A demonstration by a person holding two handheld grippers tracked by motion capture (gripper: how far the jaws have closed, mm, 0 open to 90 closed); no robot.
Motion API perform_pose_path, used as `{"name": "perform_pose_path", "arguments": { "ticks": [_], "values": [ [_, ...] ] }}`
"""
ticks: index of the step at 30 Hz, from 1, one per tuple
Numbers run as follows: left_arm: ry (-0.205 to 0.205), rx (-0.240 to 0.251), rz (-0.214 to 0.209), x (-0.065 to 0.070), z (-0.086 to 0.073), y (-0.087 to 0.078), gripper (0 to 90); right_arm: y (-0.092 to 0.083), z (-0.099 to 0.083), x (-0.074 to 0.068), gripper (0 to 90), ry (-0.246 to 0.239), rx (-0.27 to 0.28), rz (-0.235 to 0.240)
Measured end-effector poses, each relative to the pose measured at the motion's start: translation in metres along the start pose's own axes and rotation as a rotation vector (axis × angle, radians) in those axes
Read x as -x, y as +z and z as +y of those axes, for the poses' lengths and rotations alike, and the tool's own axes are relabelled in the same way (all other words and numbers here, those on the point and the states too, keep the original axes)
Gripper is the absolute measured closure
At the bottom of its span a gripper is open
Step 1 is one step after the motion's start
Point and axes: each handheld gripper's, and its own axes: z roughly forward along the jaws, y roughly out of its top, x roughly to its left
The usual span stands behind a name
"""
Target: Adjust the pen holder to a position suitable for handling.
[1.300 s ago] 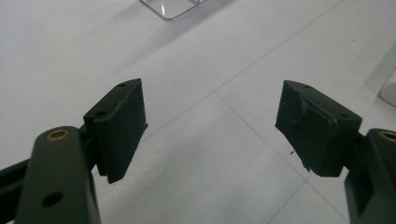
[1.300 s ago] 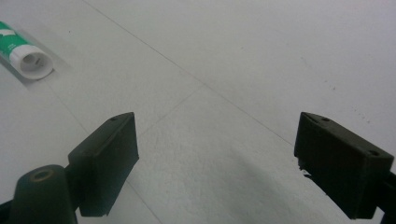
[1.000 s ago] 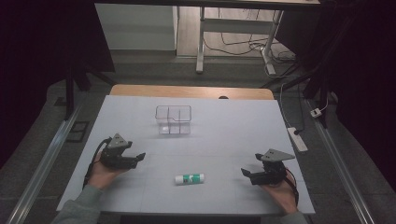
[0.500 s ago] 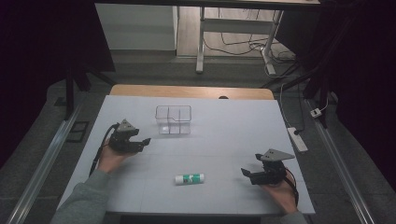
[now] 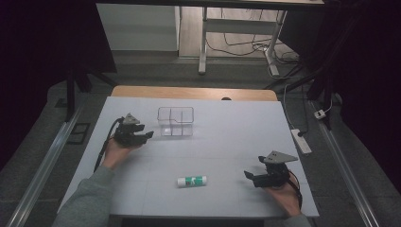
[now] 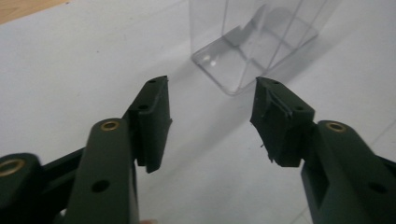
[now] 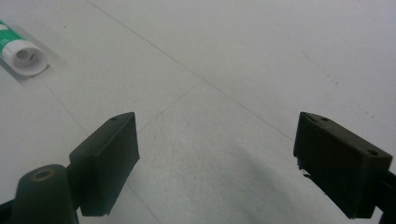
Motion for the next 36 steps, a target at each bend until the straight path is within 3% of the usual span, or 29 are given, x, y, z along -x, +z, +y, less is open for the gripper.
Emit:
{"name": "perform_pose_path", "arguments": {
  "ticks": [7,10,15,27,36],
  "values": [
    [0.011,0.003,0.025,-0.005,0.007,0.006,63.0,-0.001,0.0,0.0,13.5,0.012,0.016,0.013],
    [0.03,-0.004,0.043,-0.006,0.011,0.01,76.1,-0.002,0.0,0.001,13.5,0.015,0.021,0.013],
    [0.043,-0.009,0.035,-0.008,0.017,0.018,88.6,-0.001,0.0,0.0,13.5,0.013,0.016,0.015],
    [0.022,-0.02,0.012,-0.017,0.031,0.041,88.9,-0.001,0.001,0.0,13.7,0.003,0.02,0.023],
    [0.024,-0.031,0.008,-0.017,0.033,0.049,88.9,0.0,0.001,0.0,13.8,0.0,0.008,0.023]
  ]
}}
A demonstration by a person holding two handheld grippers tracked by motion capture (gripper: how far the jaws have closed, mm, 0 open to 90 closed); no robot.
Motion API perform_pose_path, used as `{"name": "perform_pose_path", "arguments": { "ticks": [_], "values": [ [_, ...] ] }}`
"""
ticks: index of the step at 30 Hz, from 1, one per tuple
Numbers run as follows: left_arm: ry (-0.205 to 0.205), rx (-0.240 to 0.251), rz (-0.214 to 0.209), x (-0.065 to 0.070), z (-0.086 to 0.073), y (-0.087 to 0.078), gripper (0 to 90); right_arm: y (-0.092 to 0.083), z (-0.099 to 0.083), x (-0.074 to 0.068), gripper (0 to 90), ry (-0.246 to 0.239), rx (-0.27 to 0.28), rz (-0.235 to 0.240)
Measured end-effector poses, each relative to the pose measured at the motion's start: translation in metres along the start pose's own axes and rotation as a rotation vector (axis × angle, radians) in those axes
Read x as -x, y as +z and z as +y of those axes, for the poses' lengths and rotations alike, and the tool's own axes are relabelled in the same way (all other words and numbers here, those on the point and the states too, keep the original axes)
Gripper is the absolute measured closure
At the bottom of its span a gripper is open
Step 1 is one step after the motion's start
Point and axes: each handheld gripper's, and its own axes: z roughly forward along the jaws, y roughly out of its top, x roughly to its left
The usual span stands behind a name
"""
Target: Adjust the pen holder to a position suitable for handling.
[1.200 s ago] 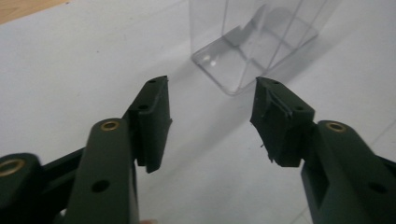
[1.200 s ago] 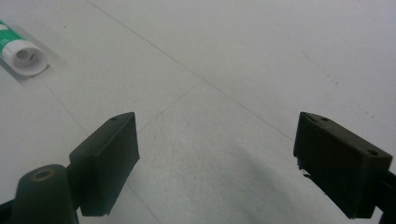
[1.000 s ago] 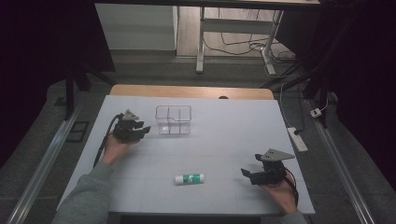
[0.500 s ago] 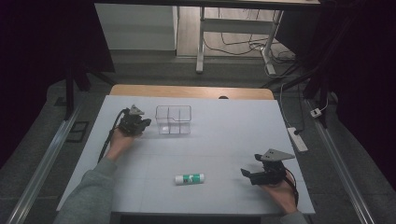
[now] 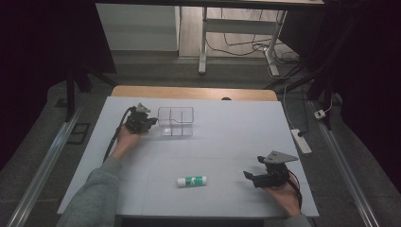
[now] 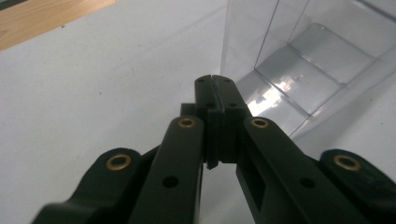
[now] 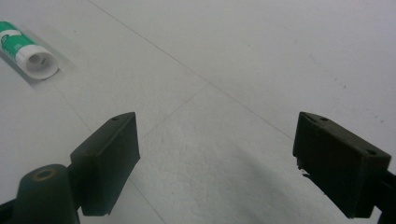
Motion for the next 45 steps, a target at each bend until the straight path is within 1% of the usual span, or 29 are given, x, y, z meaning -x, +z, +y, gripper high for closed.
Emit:
{"name": "perform_pose_path", "arguments": {
  "ticks": [2,6,9,12,14,16,18,31,36,45],
  "values": [
    [-0.006,0.002,-0.01,0.0,0.0,0.002,88.9,0.0,0.0,0.0,13.8,0.0,0.0,-0.003],
    [-0.004,-0.002,-0.012,0.0,0.002,0.006,88.9,0.001,0.0,0.0,13.8,0.001,-0.003,0.0],
    [-0.008,-0.001,-0.027,0.0,0.003,0.01,88.9,0.001,0.0,0.0,13.7,0.001,-0.002,0.0],
    [-0.004,-0.006,-0.016,0.001,0.005,0.011,88.9,0.001,0.0,0.0,13.7,0.002,-0.001,0.004],
    [-0.018,-0.003,-0.025,-0.001,0.005,0.012,88.9,0.001,0.0,0.0,13.7,0.001,-0.003,-0.001],
    [-0.026,-0.003,-0.025,-0.001,0.006,0.012,88.9,0.001,0.0,0.0,13.7,0.001,-0.004,-0.001],
    [-0.025,-0.006,-0.021,0.0,0.006,0.013,89.0,0.001,-0.001,0.0,13.7,0.002,-0.005,-0.001],
    [-0.01,-0.005,-0.032,0.008,0.012,0.019,89.0,0.001,-0.001,0.0,13.8,0.003,-0.005,-0.001],
    [0.008,-0.007,-0.045,0.014,0.016,0.021,89.0,0.001,-0.001,0.0,13.8,0.004,-0.007,0.0],
    [0.067,-0.02,-0.079,0.031,0.021,0.025,88.9,0.001,-0.001,0.0,13.7,0.004,-0.006,0.003]
  ]
}}
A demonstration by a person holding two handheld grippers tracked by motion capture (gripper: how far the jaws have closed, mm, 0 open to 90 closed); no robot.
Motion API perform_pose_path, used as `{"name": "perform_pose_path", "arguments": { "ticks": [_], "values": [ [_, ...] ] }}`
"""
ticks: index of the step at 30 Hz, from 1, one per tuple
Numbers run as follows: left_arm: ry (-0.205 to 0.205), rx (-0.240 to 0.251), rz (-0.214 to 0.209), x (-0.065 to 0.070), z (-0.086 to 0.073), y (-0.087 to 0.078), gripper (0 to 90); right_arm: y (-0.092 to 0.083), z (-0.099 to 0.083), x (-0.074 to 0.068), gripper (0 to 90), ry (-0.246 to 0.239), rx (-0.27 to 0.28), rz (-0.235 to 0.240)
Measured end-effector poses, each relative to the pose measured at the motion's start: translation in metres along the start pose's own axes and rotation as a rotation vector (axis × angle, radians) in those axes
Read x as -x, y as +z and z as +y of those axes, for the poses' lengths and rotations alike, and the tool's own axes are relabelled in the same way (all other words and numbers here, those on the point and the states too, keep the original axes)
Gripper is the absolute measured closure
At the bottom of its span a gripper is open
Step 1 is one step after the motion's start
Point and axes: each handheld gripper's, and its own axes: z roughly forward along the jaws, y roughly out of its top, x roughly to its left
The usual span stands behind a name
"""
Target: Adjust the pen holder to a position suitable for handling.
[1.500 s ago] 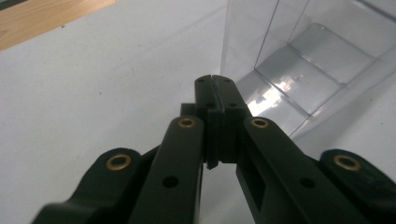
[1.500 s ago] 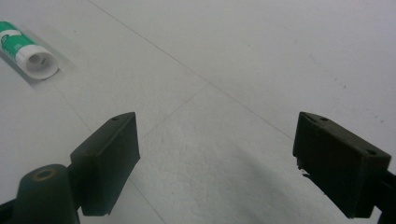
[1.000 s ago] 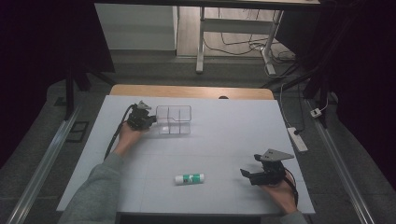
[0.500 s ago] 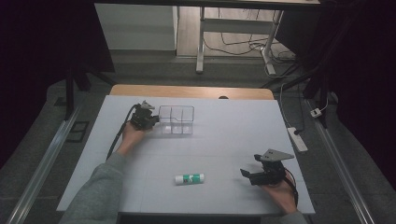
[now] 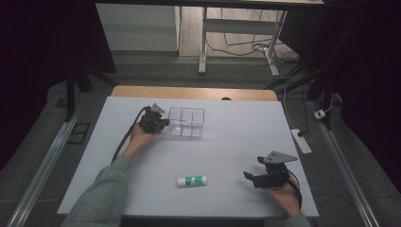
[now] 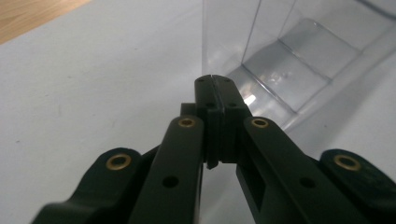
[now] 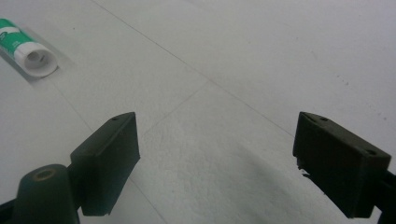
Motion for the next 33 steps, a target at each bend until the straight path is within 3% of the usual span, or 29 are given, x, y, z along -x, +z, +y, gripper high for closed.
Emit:
{"name": "perform_pose_path", "arguments": {
  "ticks": [13,33],
  "values": [
    [0.038,0.006,-0.064,0.01,0.0,0.006,88.9,-0.001,0.0,0.0,13.7,-0.005,-0.004,-0.002],
    [0.094,0.025,-0.09,0.035,0.011,0.016,88.9,0.001,0.0,-0.001,13.7,-0.003,-0.01,0.003]
  ]
}}
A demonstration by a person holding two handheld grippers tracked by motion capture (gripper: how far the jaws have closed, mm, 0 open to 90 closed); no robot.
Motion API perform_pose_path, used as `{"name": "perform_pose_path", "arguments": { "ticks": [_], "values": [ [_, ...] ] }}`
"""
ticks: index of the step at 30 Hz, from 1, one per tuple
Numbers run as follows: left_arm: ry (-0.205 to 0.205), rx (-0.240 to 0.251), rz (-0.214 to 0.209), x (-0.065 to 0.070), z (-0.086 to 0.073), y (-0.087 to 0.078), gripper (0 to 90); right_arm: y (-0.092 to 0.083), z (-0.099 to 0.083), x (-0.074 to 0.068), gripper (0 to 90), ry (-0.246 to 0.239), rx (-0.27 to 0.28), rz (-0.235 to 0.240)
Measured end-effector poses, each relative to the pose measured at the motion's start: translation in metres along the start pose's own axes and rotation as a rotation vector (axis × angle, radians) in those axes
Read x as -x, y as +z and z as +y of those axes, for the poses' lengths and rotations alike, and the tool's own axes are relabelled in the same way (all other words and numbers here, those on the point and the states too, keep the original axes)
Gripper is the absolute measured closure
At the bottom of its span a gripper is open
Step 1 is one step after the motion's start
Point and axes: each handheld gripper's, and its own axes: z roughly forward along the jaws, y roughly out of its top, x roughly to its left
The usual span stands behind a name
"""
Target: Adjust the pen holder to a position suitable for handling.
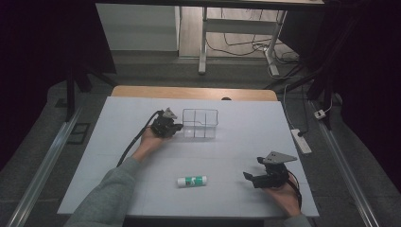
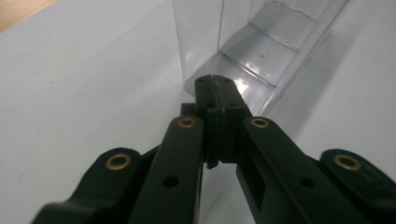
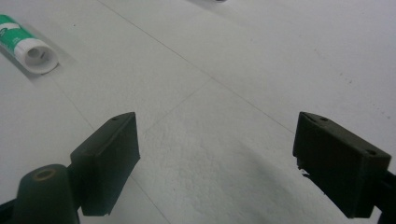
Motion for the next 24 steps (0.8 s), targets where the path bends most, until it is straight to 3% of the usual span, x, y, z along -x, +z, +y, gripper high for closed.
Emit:
{"name": "perform_pose_path", "arguments": {
  "ticks": [12,18,24],
  "values": [
    [0.017,0.005,-0.008,0.007,0.005,0.004,88.9,-0.002,0.0,0.0,13.7,-0.002,0.009,0.003],
    [-0.005,0.024,0.015,-0.001,0.003,-0.016,88.9,-0.005,0.001,-0.001,13.8,0.001,0.023,0.001],
    [-0.003,0.019,0.032,0.003,-0.009,-0.036,88.9,-0.004,0.001,-0.002,13.8,-0.007,0.024,0.007]
  ]
}}
